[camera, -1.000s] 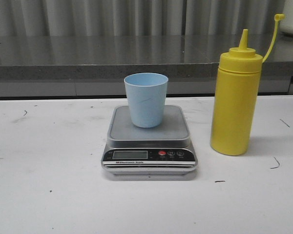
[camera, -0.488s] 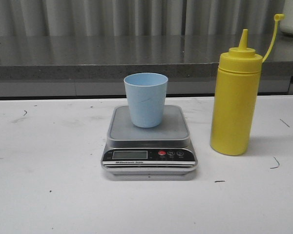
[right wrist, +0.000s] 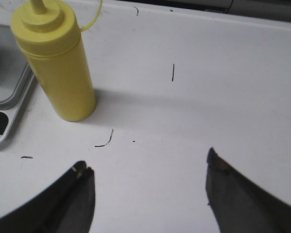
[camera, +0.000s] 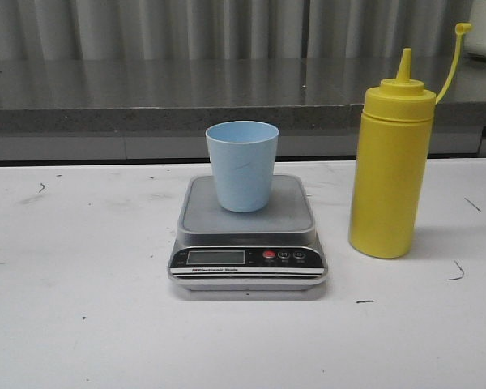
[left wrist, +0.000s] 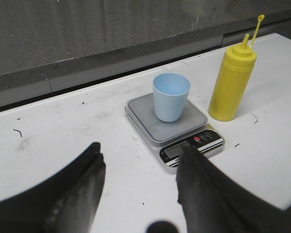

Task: Pour seasoning into cup on scale with both arms
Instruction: 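Open the left gripper, release the cup, and raise the left arm away, then move the right gripper to the yellow squeeze bottle and grasp its body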

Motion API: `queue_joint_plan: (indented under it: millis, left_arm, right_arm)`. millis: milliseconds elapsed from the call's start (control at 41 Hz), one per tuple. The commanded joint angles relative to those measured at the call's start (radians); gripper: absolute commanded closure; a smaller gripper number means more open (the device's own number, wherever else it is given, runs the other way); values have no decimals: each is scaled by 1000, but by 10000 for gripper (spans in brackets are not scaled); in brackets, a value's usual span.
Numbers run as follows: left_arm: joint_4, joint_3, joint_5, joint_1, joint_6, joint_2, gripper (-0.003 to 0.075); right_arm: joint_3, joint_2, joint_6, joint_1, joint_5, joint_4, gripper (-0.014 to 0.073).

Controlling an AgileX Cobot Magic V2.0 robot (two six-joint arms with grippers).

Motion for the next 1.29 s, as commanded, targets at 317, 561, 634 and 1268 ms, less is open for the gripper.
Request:
queue_joint_plan:
  millis: [317,561,634,1268]
  left_arm:
    - [1,-25,-84,-5,-6,7,373]
    - [1,-25,-84,-5,-6,7,373]
    - [1,-25,-84,-5,-6,7,373]
    - [1,-25,-84,-5,-6,7,373]
  right_arm:
    - [-33,192,-76,187,-168,79,-52]
    - [58,366,-76,297,-523,134,-52]
    - [108,420,-76,318,-682,134,-52]
    - [185,914,126,328,-1556,55,-52]
